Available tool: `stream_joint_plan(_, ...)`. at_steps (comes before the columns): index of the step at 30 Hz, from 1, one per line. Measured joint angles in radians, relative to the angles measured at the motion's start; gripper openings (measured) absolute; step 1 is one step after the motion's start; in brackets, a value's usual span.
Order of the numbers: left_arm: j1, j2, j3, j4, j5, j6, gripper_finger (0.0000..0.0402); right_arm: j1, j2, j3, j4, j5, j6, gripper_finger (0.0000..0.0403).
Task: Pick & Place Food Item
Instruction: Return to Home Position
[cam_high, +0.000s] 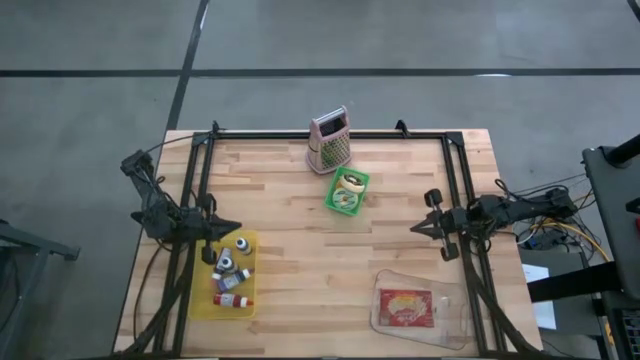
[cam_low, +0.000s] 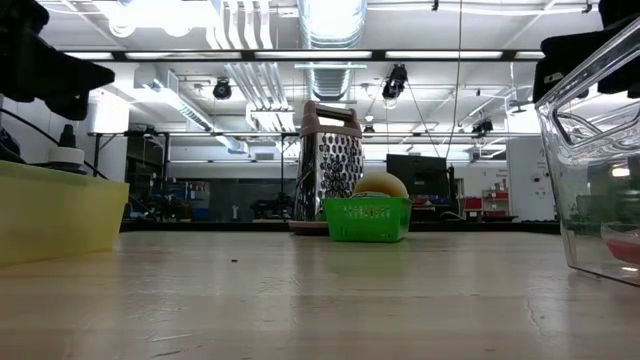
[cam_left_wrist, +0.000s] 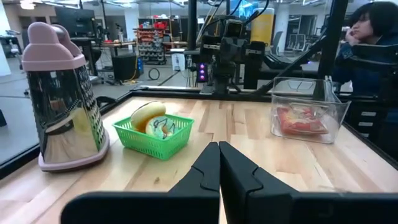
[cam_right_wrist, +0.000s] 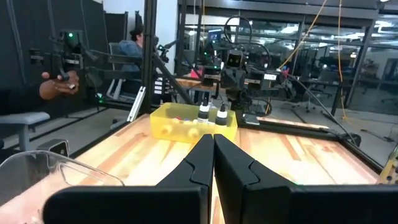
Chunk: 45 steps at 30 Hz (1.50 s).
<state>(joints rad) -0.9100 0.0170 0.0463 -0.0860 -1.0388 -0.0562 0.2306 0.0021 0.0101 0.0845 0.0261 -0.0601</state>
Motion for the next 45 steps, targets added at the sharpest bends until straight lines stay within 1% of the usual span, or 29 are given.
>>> stream_joint_plan(3,0.0,0.0,0.0,0.0,0.0,0.004,0.0,0.0,0.0,0.0,-0.008,0.0,0.001,0.0008)
stream_joint_plan(8,0.0,0.0,0.0,0.0,0.0,0.088,0.0001,0.0,0.001,0.0,-0.042,0.001,-0.026,0.0008)
stream_joint_plan(11,0.0,0.001,0.0,0.0,0.013,0.102,0.0001,0.0,0.001,0.0,-0.067,0.001,0.008,0.0008)
stream_joint_plan(14,0.0,0.001,0.0,0.002,0.029,0.101,0.0001,0.0,0.006,0.0,-0.074,0.001,0.058,0.0008)
stream_joint_plan(16,0.0,0.001,0.0,0.001,0.029,0.094,0.0001,0.0,0.008,0.0,-0.073,0.001,0.062,0.0008)
stream_joint_plan(25,0.0,0.001,0.0,0.001,0.029,0.091,0.0001,0.0,0.007,0.0,-0.073,0.001,-0.022,0.0009)
stream_joint_plan(45,0.0,0.001,0.0,0.001,0.028,0.09,0.0001,0.0,0.007,0.0,-0.072,0.001,-0.019,0.0009)
